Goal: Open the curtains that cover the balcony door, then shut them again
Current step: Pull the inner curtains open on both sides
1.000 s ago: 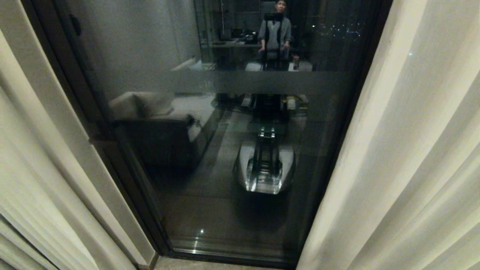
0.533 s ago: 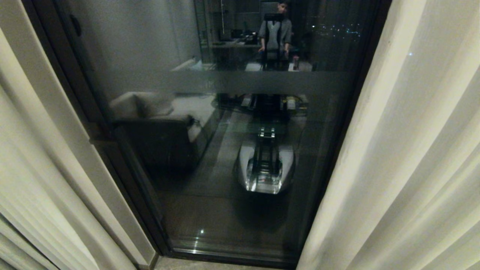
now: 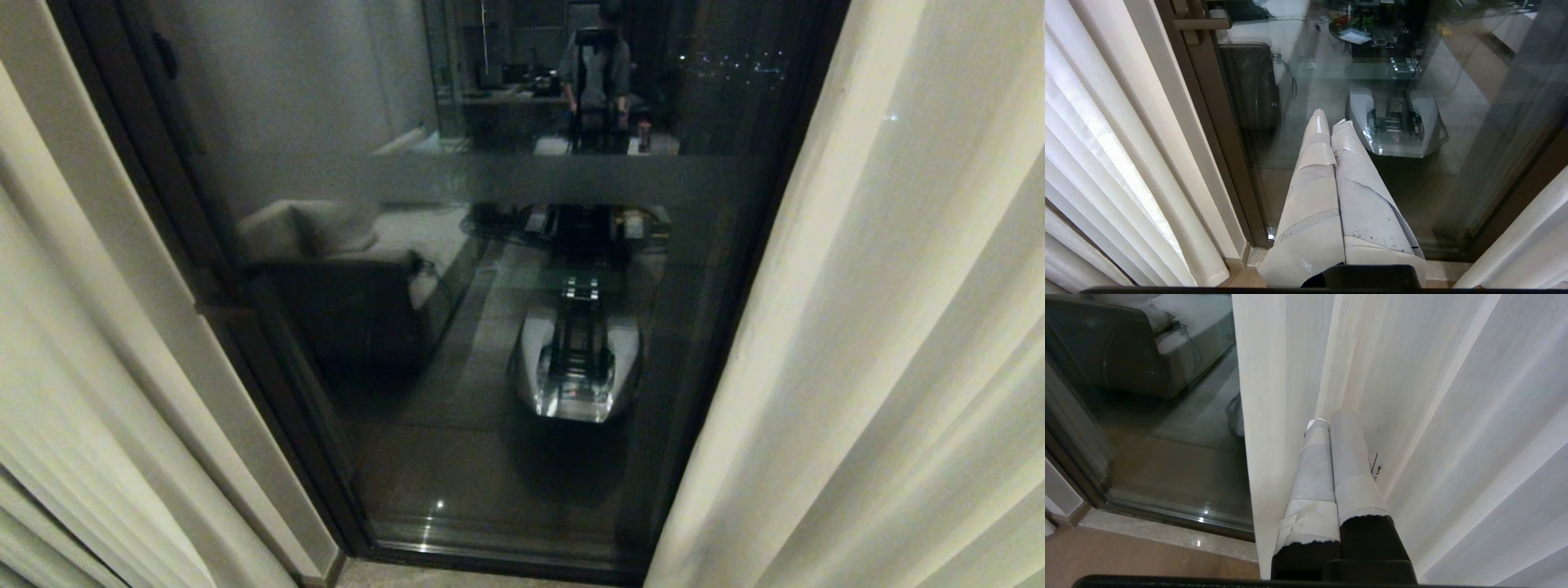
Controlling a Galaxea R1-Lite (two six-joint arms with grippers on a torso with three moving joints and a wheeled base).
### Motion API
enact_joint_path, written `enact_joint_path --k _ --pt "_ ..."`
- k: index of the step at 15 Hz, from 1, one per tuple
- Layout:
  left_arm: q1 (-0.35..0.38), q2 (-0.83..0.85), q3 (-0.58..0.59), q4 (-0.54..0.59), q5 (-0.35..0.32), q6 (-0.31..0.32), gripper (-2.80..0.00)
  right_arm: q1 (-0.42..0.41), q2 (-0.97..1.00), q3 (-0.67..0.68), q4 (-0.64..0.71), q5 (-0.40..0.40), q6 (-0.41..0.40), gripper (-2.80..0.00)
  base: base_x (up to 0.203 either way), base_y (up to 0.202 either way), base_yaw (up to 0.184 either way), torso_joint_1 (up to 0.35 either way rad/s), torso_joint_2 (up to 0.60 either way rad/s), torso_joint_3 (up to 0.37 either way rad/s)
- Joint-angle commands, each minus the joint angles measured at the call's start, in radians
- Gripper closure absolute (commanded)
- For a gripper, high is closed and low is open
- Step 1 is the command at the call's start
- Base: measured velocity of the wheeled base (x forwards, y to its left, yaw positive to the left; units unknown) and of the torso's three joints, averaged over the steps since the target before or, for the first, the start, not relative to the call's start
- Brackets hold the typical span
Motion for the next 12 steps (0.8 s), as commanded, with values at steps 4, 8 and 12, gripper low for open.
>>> enact_joint_path --k 4,8,12 --pt "0.0 -0.001 0.0 0.0 0.0 0.0 0.0 0.0 0.002 0.0 -0.004 -0.001 -0.041 0.0 0.0 0.0 0.0 0.0 0.0 0.0" --pt "0.0 -0.001 0.0 0.0 0.001 0.0 0.0 0.0 0.001 0.002 -0.005 0.001 -0.122 0.0 0.0 0.0 0.0 0.0 0.0 0.0" --pt "0.0 -0.001 0.0 0.0 0.001 0.0 0.0 0.0 0.0 0.002 -0.009 -0.001 -0.129 0.0 0.0 0.0 0.0 0.0 0.0 0.0"
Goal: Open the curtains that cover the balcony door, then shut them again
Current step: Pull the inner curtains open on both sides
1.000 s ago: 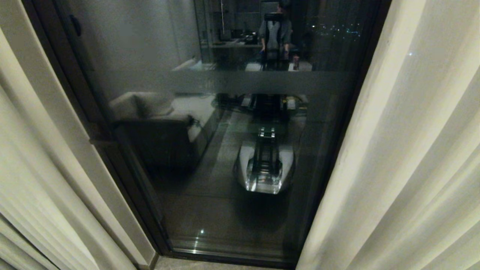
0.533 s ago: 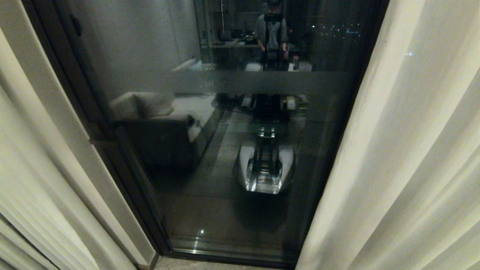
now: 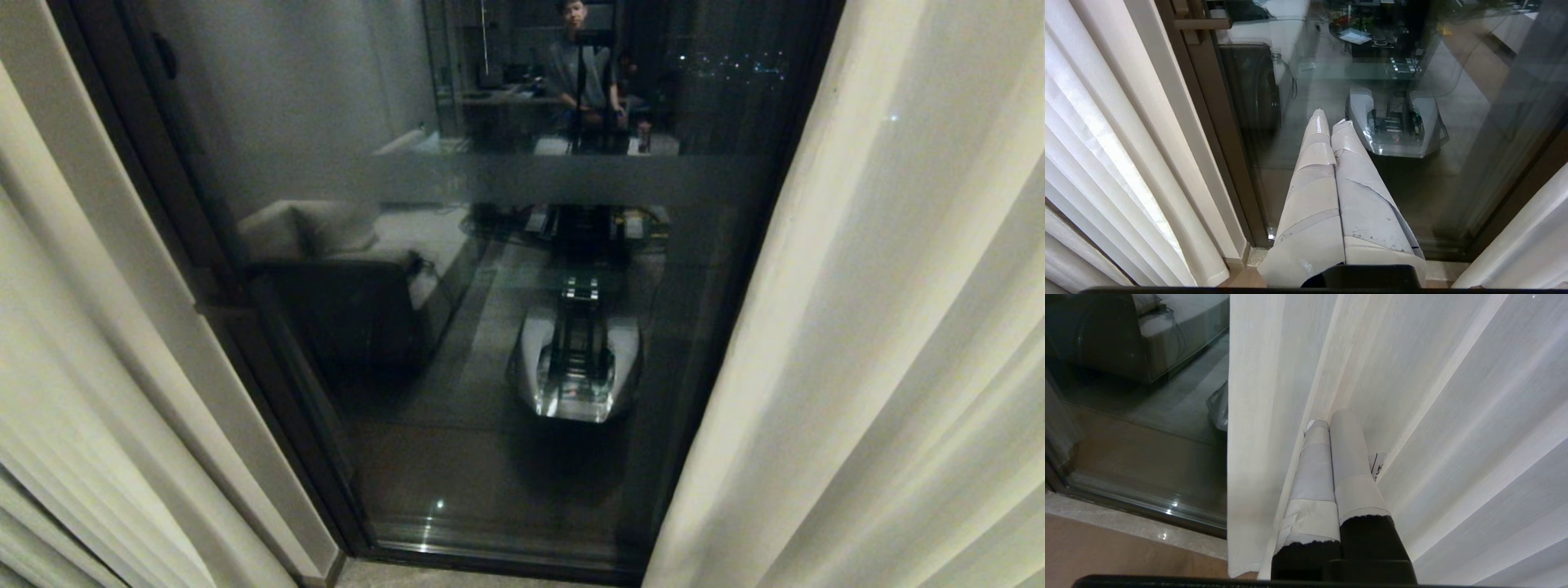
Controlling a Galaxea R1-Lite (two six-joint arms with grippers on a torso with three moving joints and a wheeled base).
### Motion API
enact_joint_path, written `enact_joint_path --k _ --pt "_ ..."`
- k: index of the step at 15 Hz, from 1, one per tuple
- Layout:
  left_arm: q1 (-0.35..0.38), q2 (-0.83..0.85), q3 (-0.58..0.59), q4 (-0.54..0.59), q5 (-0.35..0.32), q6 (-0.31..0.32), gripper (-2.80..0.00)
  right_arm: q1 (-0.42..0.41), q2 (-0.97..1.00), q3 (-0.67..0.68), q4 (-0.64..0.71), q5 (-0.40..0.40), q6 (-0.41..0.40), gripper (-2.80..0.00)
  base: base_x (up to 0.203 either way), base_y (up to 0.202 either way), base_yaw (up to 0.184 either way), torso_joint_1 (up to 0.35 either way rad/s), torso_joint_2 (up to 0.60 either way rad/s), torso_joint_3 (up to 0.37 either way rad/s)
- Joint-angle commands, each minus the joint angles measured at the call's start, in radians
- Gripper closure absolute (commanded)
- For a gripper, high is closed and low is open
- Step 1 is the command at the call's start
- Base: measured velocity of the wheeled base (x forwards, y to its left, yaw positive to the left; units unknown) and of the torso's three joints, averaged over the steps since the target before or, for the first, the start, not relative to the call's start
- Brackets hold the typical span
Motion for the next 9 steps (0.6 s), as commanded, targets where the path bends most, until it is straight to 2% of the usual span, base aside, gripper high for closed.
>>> enact_joint_path --k 1,5,9 --pt "0.0 -0.001 0.0 0.0 0.0 0.0 0.0 0.0 0.001 0.0 -0.001 0.0 -0.005 0.0 0.0 0.0 0.0 0.0 0.0 0.0" --pt "0.0 -0.001 0.0 0.0 0.0 0.0 0.0 0.001 0.002 -0.004 0.006 0.007 0.053 0.0 0.0 0.0 0.0 0.0 0.0 0.0" --pt "0.0 -0.001 0.0 0.0 0.0 0.0 0.0 0.001 0.002 -0.064 0.0 0.034 0.065 0.0 0.0 0.0 0.0 0.0 0.0 0.0"
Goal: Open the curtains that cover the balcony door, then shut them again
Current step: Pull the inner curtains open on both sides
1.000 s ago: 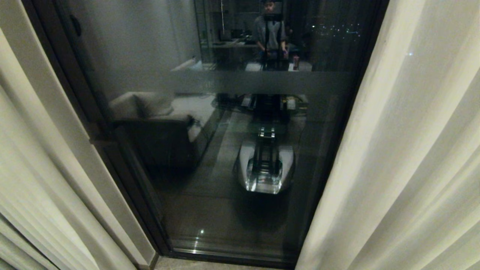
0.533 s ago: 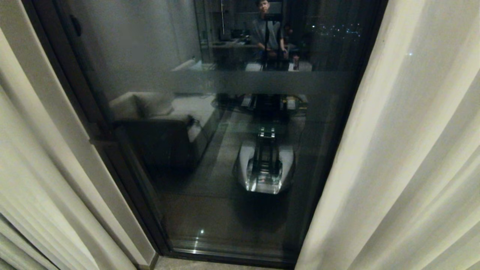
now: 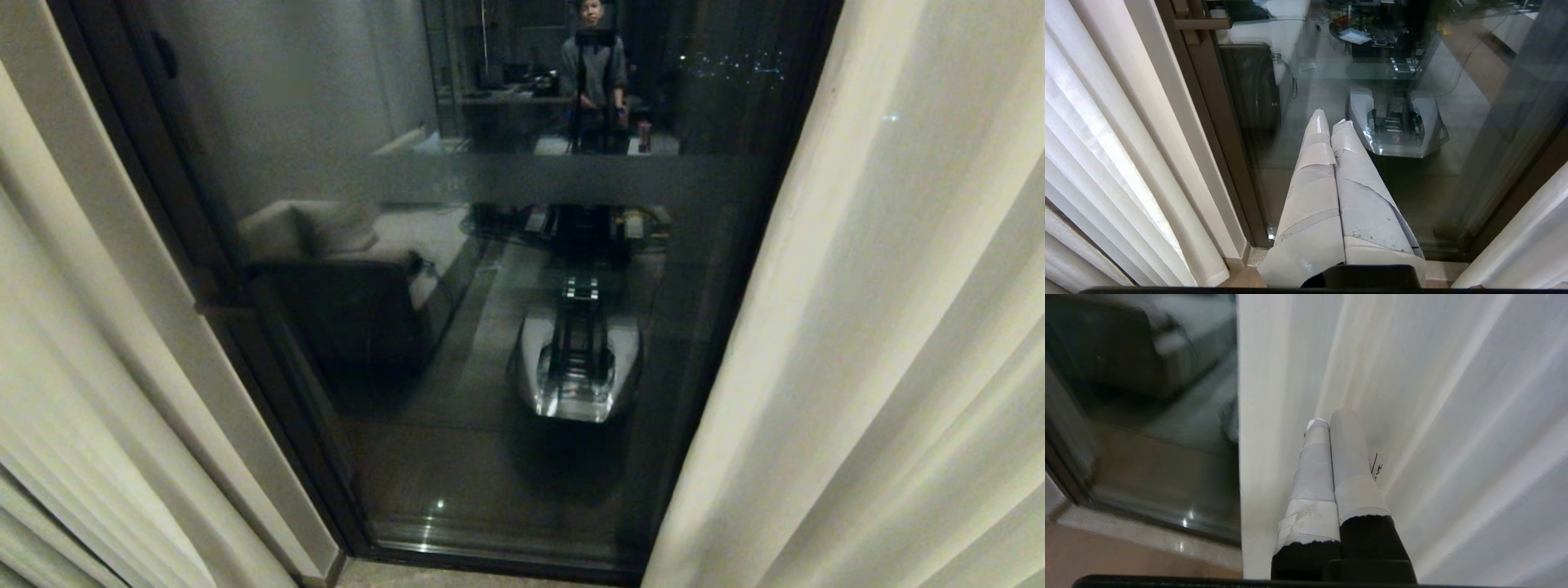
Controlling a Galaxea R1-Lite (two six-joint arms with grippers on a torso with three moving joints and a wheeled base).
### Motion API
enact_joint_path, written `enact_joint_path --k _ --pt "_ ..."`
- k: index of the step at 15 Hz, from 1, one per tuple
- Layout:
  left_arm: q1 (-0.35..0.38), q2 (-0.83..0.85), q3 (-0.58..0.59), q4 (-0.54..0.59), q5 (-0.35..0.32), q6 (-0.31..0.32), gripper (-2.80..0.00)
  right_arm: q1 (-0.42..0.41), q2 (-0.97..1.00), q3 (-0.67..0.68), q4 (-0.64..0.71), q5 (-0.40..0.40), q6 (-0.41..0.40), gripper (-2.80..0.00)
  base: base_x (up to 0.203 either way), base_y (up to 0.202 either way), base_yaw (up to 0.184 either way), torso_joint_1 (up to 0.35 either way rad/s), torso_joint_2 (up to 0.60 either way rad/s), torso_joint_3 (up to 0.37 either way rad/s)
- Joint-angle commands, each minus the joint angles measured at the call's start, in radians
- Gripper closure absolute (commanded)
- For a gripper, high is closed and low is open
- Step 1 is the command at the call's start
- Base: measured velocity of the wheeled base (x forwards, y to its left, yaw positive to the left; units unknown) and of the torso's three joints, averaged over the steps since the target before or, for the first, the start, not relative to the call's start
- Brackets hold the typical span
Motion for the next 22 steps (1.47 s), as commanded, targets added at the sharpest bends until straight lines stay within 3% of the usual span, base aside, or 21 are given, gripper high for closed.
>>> enact_joint_path --k 1,5,11,13,17,18,22 --pt "0.0 -0.001 0.0 0.0 0.0 0.0 0.0 0.0 0.002 -0.052 0.008 0.011 0.017 0.0 0.0 0.0 0.0 0.0 0.0 0.0" --pt "0.0 -0.001 0.0 0.0 0.0 0.0 0.0 0.0 0.075 -0.145 0.01 0.051 0.026 0.0 0.0 0.0 0.0 0.0 0.0 0.0" --pt "0.0 -0.001 0.0 0.0 0.0 0.0 0.0 0.022 0.47 -0.362 -0.028 0.104 0.002 0.0 0.0 0.0 0.0 0.0 0.0 0.0" --pt "0.0 -0.001 0.0 0.0 0.0 0.0 0.0 0.031 0.643 -0.429 -0.118 0.108 -0.001 0.0 0.0 0.0 0.0 0.0 0.0 0.0" --pt "0.0 -0.001 0.0 0.0 0.0 0.0 0.0 0.038 0.971 -0.529 -0.421 0.114 0.021 0.0 0.0 0.0 0.0 0.0 0.0 0.0" --pt "0.0 -0.001 0.0 0.0 0.0 0.0 0.0 0.04 1.021 -0.559 -0.471 0.118 0.025 -2.8 0.0 0.0 0.0 0.0 0.0 0.0" --pt "0.0 -0.001 0.0 0.0 0.0 0.0 0.0 0.062 1.123 -0.654 -0.503 0.144 0.029 -2.8 0.0 0.0 0.0 0.0 0.0 0.0"
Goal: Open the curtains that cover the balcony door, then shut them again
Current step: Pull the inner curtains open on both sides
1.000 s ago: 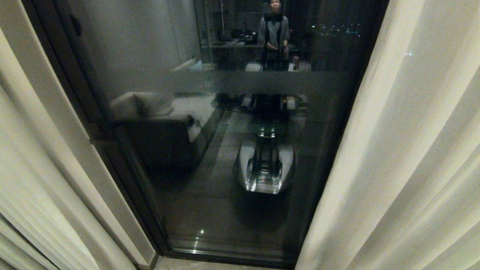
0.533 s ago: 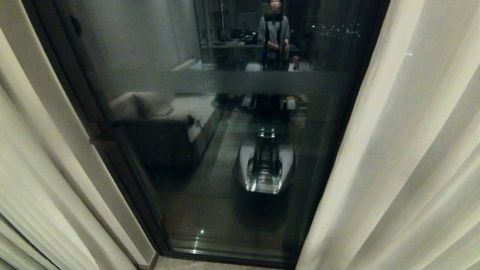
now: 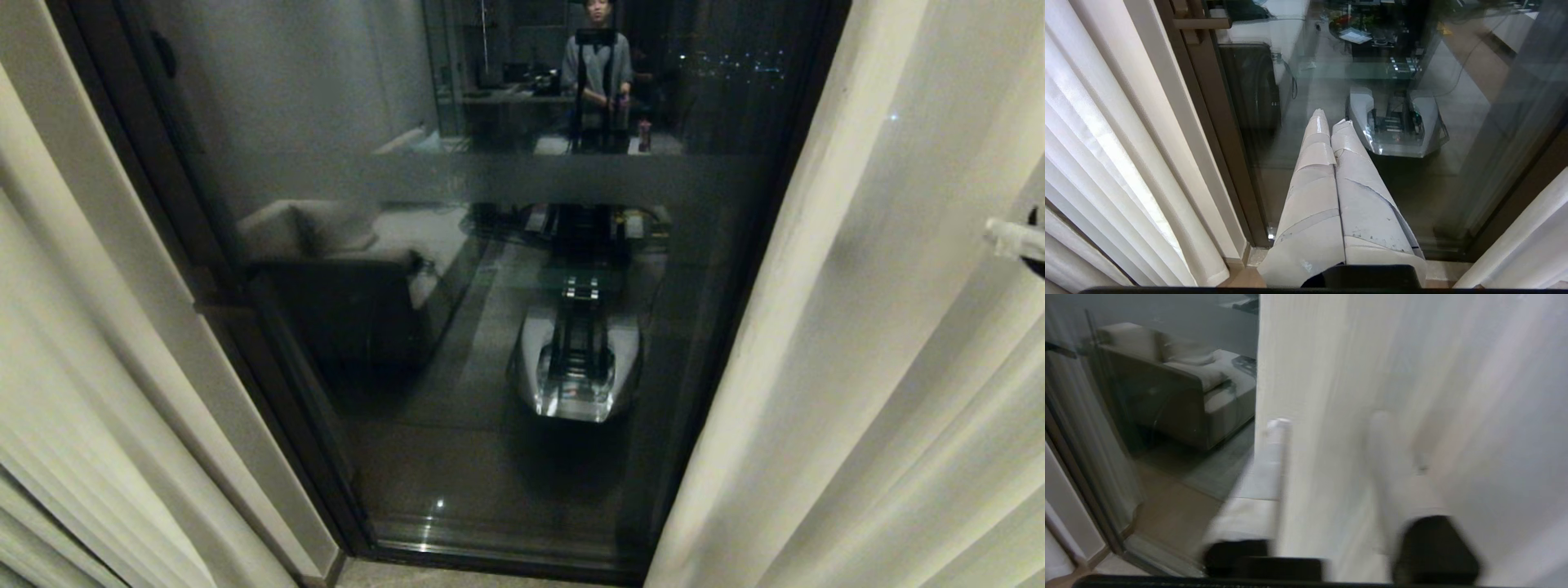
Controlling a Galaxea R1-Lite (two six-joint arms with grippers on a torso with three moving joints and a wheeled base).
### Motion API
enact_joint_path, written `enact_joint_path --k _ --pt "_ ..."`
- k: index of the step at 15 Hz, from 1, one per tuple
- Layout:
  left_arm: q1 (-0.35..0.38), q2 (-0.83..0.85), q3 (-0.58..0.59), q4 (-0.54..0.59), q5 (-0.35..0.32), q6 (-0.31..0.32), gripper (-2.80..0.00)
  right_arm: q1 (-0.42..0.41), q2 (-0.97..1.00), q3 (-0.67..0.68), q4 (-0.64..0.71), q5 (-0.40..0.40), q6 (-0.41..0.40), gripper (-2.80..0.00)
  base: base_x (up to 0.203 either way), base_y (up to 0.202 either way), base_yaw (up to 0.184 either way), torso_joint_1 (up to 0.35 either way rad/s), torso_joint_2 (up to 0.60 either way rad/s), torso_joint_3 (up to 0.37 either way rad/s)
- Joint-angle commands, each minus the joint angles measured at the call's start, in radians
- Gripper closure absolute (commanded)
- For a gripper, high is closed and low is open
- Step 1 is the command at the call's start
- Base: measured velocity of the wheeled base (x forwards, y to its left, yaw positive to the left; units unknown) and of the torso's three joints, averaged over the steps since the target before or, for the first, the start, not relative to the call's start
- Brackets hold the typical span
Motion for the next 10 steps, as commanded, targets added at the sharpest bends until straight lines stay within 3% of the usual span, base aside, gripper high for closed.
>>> enact_joint_path --k 1,10 --pt "0.0 -0.001 0.0 0.0 0.0 0.0 0.0 0.045 0.099 -0.049 0.003 0.002 0.0 -2.8 0.0 0.0 0.0 0.0 0.0 0.0" --pt "0.0 -0.001 0.0 0.0 0.0 0.0 0.0 0.136 0.319 -0.202 -0.064 -0.003 -0.01 -2.8 0.0 0.0 0.0 0.0 0.0 0.0"
